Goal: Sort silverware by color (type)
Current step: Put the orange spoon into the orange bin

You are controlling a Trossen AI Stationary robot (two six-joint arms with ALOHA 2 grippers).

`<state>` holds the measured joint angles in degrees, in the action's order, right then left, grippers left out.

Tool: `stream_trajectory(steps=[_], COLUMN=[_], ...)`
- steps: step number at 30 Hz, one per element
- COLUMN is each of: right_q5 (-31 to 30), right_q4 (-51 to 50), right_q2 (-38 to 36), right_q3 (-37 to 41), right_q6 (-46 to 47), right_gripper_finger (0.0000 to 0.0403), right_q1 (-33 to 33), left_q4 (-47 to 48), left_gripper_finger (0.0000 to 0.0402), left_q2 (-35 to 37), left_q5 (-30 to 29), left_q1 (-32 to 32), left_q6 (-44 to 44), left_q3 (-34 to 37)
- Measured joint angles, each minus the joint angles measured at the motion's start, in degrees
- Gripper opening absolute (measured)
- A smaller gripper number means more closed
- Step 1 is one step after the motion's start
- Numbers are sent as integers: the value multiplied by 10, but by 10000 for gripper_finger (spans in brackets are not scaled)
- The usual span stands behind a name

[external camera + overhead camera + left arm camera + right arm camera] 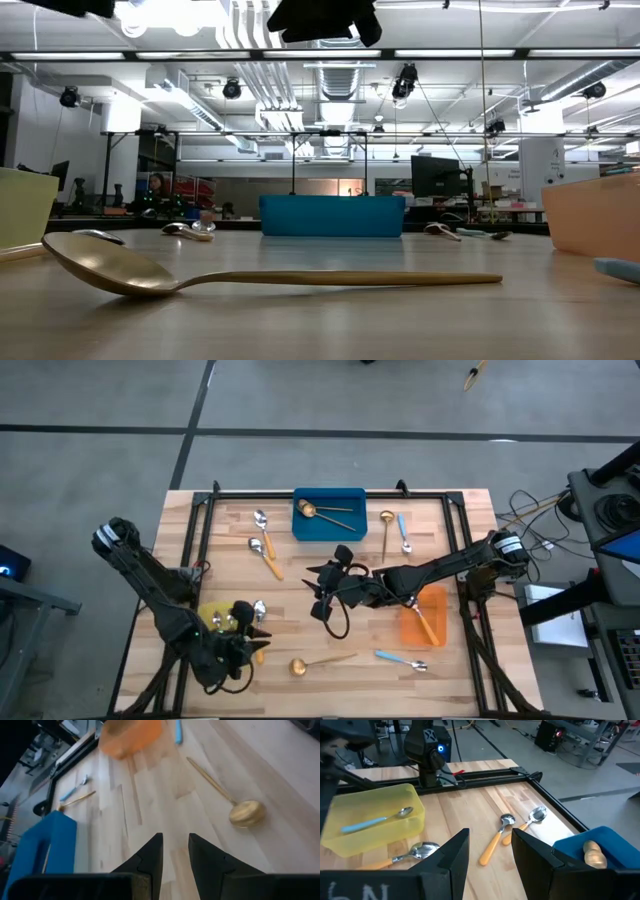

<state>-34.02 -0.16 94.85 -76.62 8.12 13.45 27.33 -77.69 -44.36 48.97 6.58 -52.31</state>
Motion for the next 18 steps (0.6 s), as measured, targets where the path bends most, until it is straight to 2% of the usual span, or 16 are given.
stream_trajectory(steps=[3,10,18], right_q5=[0,0,0], right_q4=[0,0,0], right_q2=[0,0,0], right_q3=[0,0,0], right_q6=[0,-1,4], right_gripper_finger=[139,139,139], right_q1=[0,0,0], left_q4=[-42,-196,-277], left_gripper_finger=[74,74,74], left_q2=[1,36,144], left_q5=[26,128,140], left_q1=[-24,-84,-119], left_q6=[-34,-120,-150], left_q3=[18,94,181])
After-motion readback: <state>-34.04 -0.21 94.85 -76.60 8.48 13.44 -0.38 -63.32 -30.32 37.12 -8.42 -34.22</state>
